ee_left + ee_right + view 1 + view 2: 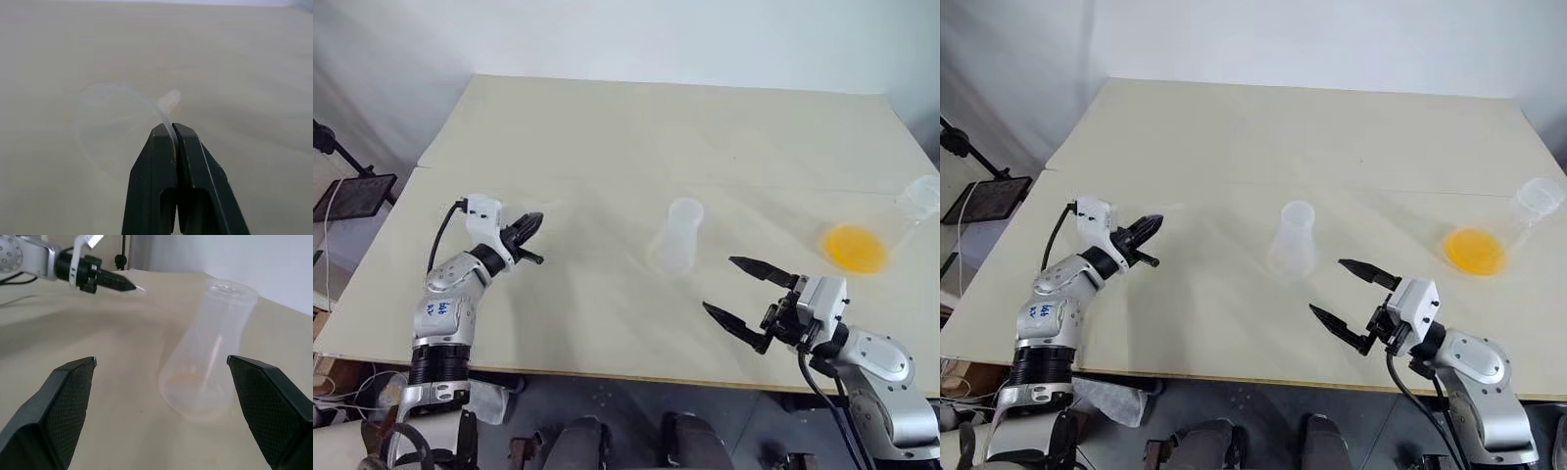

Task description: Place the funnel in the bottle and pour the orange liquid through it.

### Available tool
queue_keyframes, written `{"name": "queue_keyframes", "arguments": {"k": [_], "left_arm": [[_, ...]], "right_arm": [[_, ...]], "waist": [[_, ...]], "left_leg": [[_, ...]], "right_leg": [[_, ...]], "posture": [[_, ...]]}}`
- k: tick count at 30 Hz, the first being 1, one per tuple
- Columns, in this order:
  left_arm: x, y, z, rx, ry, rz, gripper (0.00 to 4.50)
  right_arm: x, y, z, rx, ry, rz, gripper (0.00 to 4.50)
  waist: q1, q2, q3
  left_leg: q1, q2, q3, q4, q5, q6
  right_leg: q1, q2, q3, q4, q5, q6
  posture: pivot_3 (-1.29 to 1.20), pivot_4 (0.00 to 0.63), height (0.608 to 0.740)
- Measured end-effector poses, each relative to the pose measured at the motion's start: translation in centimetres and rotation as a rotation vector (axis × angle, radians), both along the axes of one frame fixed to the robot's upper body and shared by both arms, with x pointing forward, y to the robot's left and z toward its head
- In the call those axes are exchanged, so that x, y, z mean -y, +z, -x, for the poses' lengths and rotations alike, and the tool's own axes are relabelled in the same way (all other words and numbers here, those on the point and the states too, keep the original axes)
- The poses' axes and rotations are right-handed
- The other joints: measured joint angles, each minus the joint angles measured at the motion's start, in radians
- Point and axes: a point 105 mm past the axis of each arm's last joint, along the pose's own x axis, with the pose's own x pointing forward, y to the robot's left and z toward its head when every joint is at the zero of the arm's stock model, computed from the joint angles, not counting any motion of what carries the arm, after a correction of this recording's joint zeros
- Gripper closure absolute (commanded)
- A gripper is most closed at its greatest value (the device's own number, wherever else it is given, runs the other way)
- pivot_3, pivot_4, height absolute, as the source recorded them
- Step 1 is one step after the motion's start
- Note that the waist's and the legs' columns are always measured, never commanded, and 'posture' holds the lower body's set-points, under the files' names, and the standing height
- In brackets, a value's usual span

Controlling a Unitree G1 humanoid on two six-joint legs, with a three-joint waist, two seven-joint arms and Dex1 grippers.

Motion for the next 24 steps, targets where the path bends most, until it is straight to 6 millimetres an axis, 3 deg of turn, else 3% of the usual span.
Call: {"name": "queue_keyframes", "arguments": {"k": [2, 5, 7, 11, 16, 24], "left_arm": [[1.8, 3.7, 0.5, 0.12, -0.15, -0.069, 4.48], [6.2, 9.3, 2.4, 0.312, -0.467, -0.227, 4.48], [8.2, 10.9, 3.5, 0.383, -0.616, -0.316, 4.48], [10.2, 10.4, 3.0, 0.381, -0.781, -0.51, 4.48], [11.9, 10.4, 1.9, 0.427, -0.854, -0.725, 4.48], [14.0, 9.3, 1.1, 0.469, -0.899, -0.824, 4.48]], "right_arm": [[0.6, 0.2, 0.2, 0.006, -0.023, 0.01, 0.0], [1.6, 0.5, 1.0, 0.016, -0.069, 0.026, 0.0], [2.0, 0.5, 1.4, 0.013, -0.095, 0.033, 0.0], [2.6, 0.3, 2.2, 0.001, -0.137, 0.038, 0.0], [2.5, 0.5, 2.7, 0.016, -0.167, 0.029, 0.0], [2.6, 0.3, 2.7, 0.013, -0.207, 0.02, 0.0]], "waist": [[0.003, 0.0, 0.0], [0.006, 0.0, 0.0], [0.0, 0.0, 0.0], [-0.006, 0.0, 0.0], [-0.001, 0.0, 0.0], [0.001, -0.002, 0.001]], "left_leg": [[0.0, -0.001, 0.0, 0.0, 0.0, 0.0], [0.0, -0.002, 0.0, 0.0, 0.0, 0.0], [0.001, -0.002, 0.001, -0.001, 0.0, 0.0], [0.001, 0.001, 0.005, -0.001, 0.001, 0.0], [0.0, 0.0, 0.007, -0.001, 0.001, 0.001], [-0.001, -0.001, 0.006, -0.001, 0.001, 0.003]], "right_leg": [[0.0, -0.001, 0.0, 0.0, 0.0, 0.0], [0.001, 0.0, -0.002, -0.001, 0.0, 0.0], [0.001, 0.0, -0.002, -0.001, 0.0, 0.001], [0.0, 0.004, -0.001, -0.001, 0.0, 0.0], [-0.001, 0.003, 0.001, -0.002, 0.0, 0.0], [-0.001, 0.002, 0.0, -0.002, 0.001, 0.001]], "posture": [[0.0, 0.15, 0.74], [0.0, 0.15, 0.74], [0.0, 0.15, 0.74], [0.0, 0.15, 0.74], [0.0, 0.15, 0.74], [0.0, 0.15, 0.74]]}}
